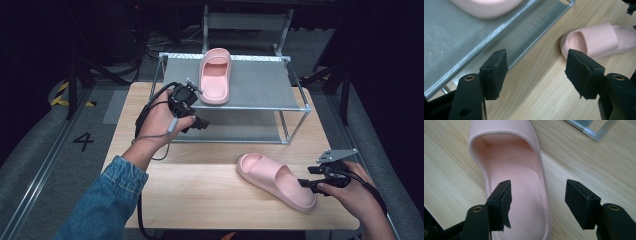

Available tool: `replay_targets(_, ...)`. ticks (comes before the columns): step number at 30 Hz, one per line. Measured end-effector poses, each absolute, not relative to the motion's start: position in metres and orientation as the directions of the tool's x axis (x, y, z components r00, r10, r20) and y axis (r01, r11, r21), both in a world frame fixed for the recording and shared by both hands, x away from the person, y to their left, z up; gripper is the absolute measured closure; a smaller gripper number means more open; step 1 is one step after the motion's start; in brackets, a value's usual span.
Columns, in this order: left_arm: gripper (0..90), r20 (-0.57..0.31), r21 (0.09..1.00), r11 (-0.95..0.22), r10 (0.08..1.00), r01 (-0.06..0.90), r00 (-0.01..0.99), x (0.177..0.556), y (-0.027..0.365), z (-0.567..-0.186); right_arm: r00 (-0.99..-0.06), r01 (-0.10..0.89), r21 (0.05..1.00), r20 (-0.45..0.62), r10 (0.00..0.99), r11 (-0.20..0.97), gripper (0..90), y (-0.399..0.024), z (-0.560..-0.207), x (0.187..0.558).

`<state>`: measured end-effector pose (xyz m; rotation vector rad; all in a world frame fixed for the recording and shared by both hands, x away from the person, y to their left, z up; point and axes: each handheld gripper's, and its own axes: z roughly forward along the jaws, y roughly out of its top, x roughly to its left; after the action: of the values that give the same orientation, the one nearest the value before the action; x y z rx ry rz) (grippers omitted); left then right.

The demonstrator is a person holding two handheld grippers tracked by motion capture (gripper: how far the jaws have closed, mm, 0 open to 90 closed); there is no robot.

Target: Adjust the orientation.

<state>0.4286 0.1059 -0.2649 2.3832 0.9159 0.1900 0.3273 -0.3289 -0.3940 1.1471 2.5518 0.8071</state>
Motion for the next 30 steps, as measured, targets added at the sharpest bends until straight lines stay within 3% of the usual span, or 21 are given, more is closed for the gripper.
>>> replay_targets(21, 31.5, -0.052, 0.556, -0.589, 0.680, 0.587, 0.731, 0.394, 0.169, -0.305, -0.797, 0.535, 0.518, 0.046, 0.602, 0.668, 38.1, -0.276, -0.395, 0.333)
replay_targets(30, 31.7, -0.028, 0.583, -0.556, 0.716, 0.593, 0.698, 0.384, 0.191, -0.331, -0.837, 0.505, 0.457, 0.054, 0.544, 0.732, 53.5, -0.257, -0.405, 0.340)
